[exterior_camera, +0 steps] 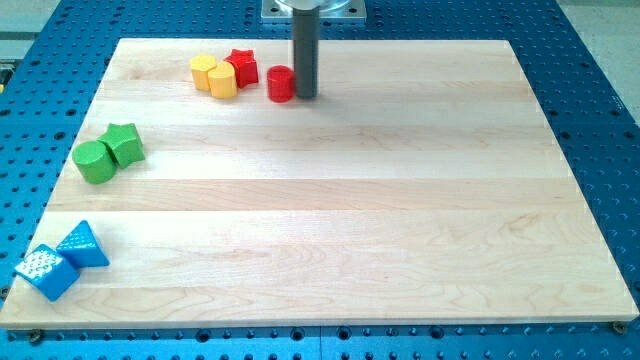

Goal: Move the green star top right to the green circle

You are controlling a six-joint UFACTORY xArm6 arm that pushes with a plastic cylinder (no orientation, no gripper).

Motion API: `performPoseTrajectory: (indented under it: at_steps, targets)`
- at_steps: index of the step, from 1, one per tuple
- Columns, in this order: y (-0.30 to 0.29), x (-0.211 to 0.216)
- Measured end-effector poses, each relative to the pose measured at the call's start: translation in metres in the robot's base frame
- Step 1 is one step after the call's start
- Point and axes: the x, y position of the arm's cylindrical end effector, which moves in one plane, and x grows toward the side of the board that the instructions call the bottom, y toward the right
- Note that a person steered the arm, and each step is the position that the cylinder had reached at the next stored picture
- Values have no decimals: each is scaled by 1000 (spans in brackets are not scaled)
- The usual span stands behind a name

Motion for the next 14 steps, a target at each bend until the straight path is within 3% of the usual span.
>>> performPoseTrajectory:
  at_steps: [1,2,3,4,6,8,9,11,12,14]
  targets:
    - [-23,6]
    - [-20,41]
    - [-100,130]
    - [-165,182]
    - [-229,180]
    - [-205,130]
    - [-219,129]
    - [-123,73]
    - [-137,97]
    - [-147,47]
